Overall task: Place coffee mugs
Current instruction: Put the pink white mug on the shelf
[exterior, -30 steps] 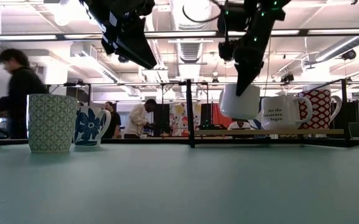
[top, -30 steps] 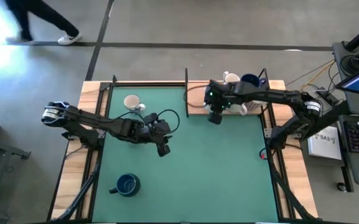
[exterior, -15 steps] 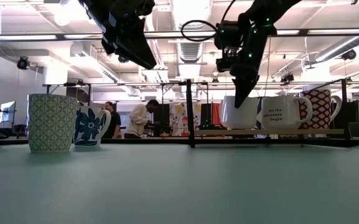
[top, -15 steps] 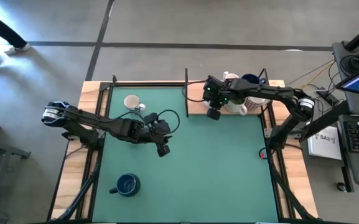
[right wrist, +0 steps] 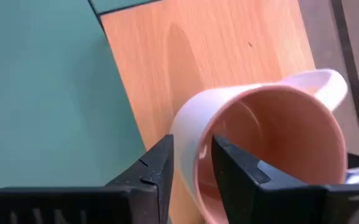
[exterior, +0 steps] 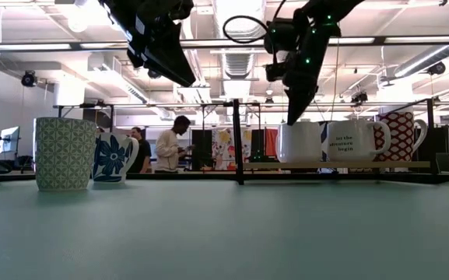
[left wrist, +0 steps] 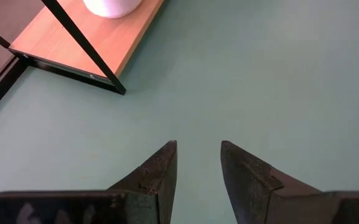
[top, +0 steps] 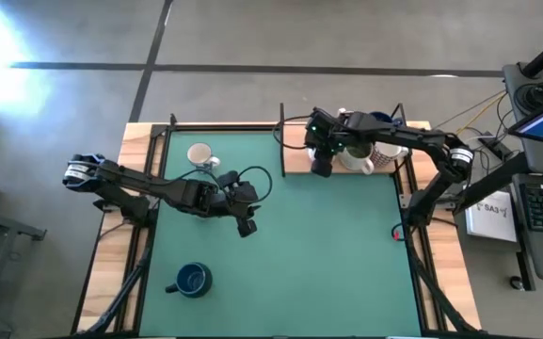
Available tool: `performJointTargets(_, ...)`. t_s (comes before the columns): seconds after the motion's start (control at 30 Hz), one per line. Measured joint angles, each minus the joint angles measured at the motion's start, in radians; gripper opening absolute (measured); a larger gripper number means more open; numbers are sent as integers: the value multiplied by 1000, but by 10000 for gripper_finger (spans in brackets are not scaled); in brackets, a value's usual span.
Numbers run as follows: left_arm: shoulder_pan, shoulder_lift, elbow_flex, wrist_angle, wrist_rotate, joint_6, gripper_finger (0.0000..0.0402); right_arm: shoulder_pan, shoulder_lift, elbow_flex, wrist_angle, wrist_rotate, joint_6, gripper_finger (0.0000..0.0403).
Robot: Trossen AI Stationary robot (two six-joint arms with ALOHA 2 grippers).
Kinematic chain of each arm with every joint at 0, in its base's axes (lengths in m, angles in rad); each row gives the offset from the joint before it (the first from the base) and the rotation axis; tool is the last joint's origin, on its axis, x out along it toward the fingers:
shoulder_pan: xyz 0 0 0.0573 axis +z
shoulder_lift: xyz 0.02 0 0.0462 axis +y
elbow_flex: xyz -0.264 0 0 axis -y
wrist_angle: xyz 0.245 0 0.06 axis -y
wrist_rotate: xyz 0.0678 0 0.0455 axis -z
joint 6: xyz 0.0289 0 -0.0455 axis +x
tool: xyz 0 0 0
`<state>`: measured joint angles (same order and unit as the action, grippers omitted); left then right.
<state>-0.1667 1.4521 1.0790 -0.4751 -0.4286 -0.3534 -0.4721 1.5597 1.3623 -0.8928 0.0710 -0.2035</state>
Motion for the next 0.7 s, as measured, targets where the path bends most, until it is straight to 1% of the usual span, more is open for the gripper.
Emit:
performJointTargets(0.1, 0, 0, 0, -3, 0, 0, 107, 0, 0, 20, -74, -5, -32, 107)
performJointTargets(0.23, 0, 0, 0, -6, 0, 0, 107, 0, 0, 21, -149, -39, -103, 107)
performJointTargets(0.5, 0, 0, 0, -6, 0, 0, 107, 0, 0, 15, -151, -45, -152, 89)
performJointTargets(0.7, 0, 0, 0, -6, 0, 0, 107, -2, 0, 15, -146, -45, -179, 62)
